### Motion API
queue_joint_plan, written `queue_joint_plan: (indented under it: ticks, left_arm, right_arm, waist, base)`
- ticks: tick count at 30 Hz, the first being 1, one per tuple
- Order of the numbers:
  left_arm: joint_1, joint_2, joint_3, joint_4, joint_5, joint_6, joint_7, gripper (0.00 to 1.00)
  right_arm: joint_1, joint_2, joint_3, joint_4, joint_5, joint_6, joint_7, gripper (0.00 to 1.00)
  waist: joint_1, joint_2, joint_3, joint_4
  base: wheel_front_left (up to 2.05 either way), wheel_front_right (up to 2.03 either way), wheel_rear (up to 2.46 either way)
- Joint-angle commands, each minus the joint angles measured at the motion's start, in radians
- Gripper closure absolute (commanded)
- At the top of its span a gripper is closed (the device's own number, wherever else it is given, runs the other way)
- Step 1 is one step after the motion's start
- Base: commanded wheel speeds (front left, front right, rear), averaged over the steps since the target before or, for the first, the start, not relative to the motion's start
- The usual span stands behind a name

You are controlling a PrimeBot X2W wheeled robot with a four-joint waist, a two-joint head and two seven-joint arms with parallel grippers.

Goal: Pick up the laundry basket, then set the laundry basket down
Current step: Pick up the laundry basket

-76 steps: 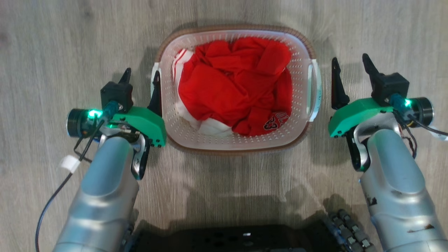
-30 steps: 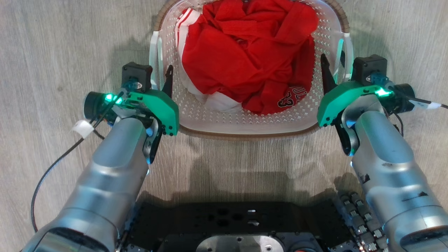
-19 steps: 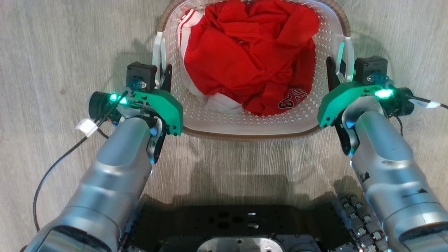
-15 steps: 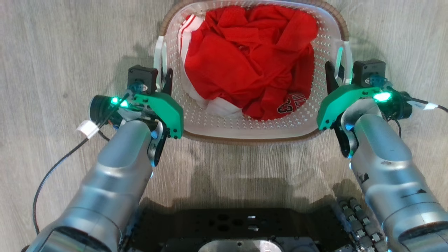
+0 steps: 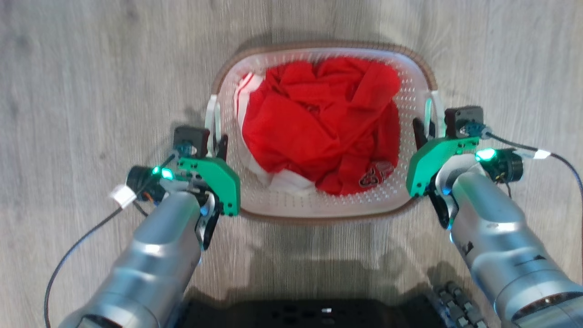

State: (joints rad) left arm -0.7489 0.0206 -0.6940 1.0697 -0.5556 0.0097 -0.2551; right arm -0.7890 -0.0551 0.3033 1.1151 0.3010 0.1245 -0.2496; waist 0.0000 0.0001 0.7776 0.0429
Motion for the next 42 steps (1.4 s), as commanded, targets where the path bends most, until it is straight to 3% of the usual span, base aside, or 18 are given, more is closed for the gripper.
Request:
queue_joint_plan:
  ticks: [1,6,20,31,42]
  left_arm:
    - [0.041,0.030,-0.006,0.009,-0.016,0.003,-0.007,1.00]
    - [0.078,0.030,-0.062,0.042,-0.077,0.000,0.004,1.00]
    - [0.170,0.030,-0.191,0.076,-0.225,-0.020,0.179,1.00]
    - [0.222,0.030,-0.263,0.113,-0.288,-0.036,0.215,1.00]
    - [0.195,0.030,-0.318,0.142,-0.303,-0.063,0.233,1.00]
  right_arm:
    - [0.062,0.005,0.039,0.014,0.016,0.006,-0.012,1.00]
    - [0.087,0.005,0.097,0.063,0.074,0.006,-0.012,1.00]
    - [0.168,0.005,0.266,0.096,0.239,0.006,0.104,1.00]
    - [0.234,0.005,0.379,0.092,0.348,0.006,0.187,1.00]
    - [0.251,0.005,0.451,0.095,0.420,0.006,0.211,1.00]
  waist:
    - [0.0000,-0.0001,-0.062,-0.001]
    - [0.0000,-0.0001,-0.150,-0.001]
    - [0.0000,-0.0001,-0.380,0.004]
    - [0.0000,-0.0001,-0.574,0.018]
    - [0.0000,-0.0001,-0.662,0.021]
  base:
    - [0.00,0.00,0.00]
    - [0.00,0.00,0.00]
    - [0.00,0.00,0.00]
    - [0.00,0.00,0.00]
    - [0.00,0.00,0.00]
